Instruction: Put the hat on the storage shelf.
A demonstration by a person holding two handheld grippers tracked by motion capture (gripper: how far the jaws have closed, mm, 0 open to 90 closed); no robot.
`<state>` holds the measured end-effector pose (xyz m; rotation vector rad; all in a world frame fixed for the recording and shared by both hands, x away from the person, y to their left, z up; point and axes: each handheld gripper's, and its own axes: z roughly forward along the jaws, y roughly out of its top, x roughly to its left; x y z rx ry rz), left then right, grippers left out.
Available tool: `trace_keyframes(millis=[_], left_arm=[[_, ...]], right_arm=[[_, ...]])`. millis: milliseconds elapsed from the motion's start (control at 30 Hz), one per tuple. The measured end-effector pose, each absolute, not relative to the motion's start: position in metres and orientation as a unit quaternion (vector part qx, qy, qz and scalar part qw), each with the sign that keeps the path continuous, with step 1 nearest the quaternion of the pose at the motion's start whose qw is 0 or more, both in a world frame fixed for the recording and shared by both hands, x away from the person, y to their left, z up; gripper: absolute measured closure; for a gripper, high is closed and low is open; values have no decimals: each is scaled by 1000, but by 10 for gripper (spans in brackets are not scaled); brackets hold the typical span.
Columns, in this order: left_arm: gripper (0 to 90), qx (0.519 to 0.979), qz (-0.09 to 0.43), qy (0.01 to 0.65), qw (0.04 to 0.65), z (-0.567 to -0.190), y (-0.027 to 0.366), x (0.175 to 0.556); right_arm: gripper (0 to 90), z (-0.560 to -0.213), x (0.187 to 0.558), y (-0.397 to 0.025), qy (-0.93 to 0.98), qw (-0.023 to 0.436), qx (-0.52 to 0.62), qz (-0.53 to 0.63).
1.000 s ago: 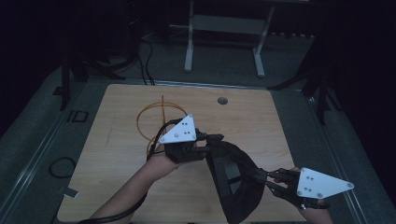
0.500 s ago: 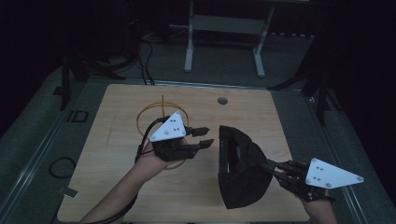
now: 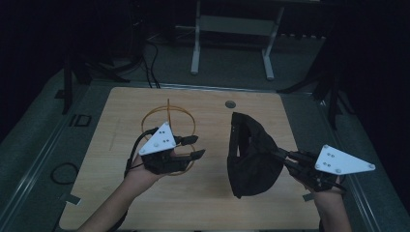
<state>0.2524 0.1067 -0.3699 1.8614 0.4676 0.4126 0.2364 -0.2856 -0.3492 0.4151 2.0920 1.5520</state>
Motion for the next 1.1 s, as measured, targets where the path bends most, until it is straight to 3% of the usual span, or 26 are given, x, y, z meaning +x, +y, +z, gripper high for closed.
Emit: trace_keyframes(millis=[700, 1100], left_arm=[[549, 773, 190, 240, 555, -449, 175, 228], [499, 742, 191, 307, 565, -502, 221, 223]], right_arm=[[885, -336, 278, -259, 770, 246, 155, 568], [885, -322, 299, -232, 779, 234, 144, 563]])
